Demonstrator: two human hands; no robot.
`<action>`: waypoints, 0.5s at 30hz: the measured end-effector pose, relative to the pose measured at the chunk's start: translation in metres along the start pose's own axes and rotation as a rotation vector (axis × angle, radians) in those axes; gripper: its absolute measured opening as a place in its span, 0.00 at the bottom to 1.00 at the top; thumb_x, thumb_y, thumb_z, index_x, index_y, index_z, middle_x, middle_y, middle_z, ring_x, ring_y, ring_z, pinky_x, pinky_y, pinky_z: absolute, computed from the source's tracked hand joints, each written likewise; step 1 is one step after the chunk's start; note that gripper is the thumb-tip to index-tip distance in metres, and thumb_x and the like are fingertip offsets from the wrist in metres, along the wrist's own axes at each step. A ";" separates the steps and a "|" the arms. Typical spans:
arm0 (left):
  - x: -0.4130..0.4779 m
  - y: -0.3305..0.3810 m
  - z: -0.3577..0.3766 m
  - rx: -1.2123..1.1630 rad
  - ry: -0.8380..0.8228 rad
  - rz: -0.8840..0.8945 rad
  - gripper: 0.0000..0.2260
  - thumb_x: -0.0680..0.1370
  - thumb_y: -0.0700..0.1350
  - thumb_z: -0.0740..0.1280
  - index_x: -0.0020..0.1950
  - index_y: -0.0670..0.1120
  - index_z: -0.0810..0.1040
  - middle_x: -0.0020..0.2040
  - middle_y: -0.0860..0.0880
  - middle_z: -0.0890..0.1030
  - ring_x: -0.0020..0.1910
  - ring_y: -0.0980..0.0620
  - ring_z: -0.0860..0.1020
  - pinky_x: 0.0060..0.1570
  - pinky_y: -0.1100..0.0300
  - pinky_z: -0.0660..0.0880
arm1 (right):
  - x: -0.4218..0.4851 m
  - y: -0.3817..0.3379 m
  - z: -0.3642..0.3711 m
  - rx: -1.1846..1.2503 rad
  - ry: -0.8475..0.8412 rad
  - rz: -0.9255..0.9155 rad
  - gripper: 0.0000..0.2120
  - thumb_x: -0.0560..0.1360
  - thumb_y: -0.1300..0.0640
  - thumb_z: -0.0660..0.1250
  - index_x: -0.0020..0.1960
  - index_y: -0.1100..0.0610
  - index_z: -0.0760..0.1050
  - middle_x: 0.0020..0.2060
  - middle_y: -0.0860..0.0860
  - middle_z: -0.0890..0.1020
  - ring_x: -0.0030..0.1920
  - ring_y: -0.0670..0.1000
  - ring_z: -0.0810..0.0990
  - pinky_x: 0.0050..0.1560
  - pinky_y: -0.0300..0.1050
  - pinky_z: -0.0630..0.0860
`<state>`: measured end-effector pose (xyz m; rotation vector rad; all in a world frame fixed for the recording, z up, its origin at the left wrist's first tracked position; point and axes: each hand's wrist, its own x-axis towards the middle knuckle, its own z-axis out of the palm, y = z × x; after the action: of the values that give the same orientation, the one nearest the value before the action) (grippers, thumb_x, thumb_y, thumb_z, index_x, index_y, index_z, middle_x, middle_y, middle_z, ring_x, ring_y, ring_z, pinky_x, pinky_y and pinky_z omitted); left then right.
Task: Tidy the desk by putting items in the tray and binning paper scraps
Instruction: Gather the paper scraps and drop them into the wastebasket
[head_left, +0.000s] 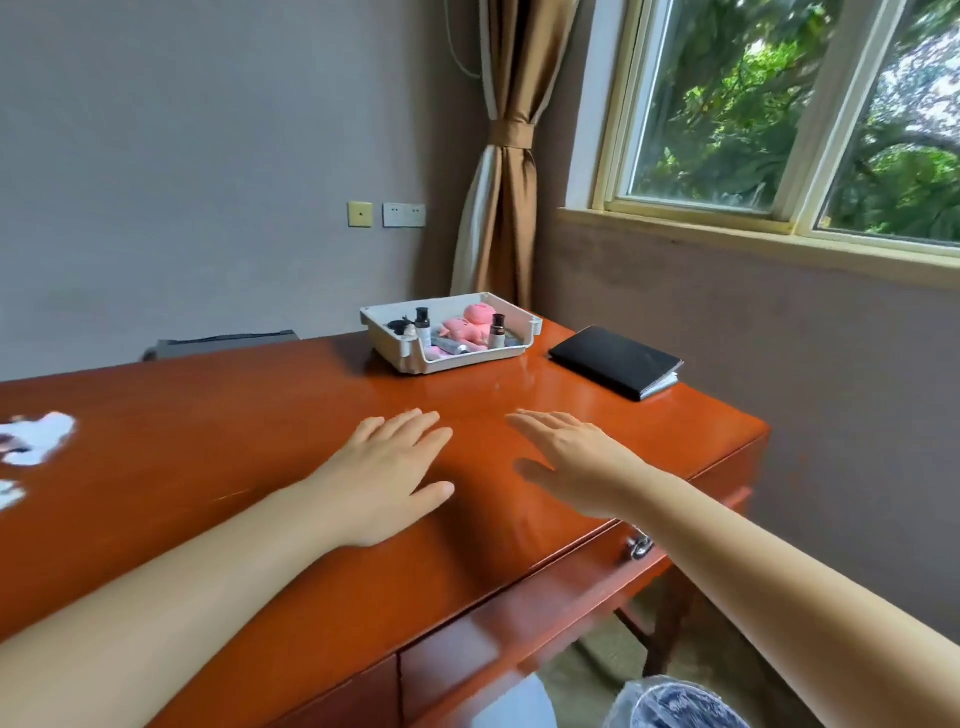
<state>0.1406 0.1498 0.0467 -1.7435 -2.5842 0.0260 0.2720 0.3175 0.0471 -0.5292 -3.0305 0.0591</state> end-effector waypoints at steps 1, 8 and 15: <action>-0.010 -0.013 0.001 0.004 -0.006 -0.040 0.27 0.81 0.58 0.50 0.78 0.53 0.45 0.79 0.52 0.44 0.78 0.52 0.42 0.75 0.52 0.43 | 0.009 -0.013 0.003 0.013 -0.010 -0.028 0.27 0.80 0.47 0.54 0.77 0.49 0.50 0.77 0.48 0.57 0.76 0.50 0.54 0.73 0.49 0.56; -0.078 -0.097 0.025 0.016 0.032 -0.321 0.28 0.80 0.61 0.48 0.78 0.54 0.45 0.79 0.54 0.44 0.78 0.52 0.43 0.75 0.51 0.44 | 0.071 -0.112 0.037 0.118 -0.087 -0.193 0.28 0.80 0.46 0.54 0.77 0.51 0.51 0.77 0.50 0.57 0.76 0.53 0.56 0.74 0.52 0.57; -0.140 -0.182 0.049 0.043 0.141 -0.540 0.29 0.79 0.61 0.46 0.78 0.54 0.43 0.79 0.54 0.43 0.77 0.54 0.41 0.75 0.52 0.43 | 0.117 -0.212 0.067 0.151 -0.134 -0.349 0.28 0.80 0.45 0.54 0.77 0.50 0.49 0.77 0.52 0.54 0.76 0.56 0.53 0.75 0.55 0.56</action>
<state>0.0233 -0.0483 0.0012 -0.9459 -2.8201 -0.0498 0.0862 0.1556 -0.0028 0.0190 -3.1609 0.3126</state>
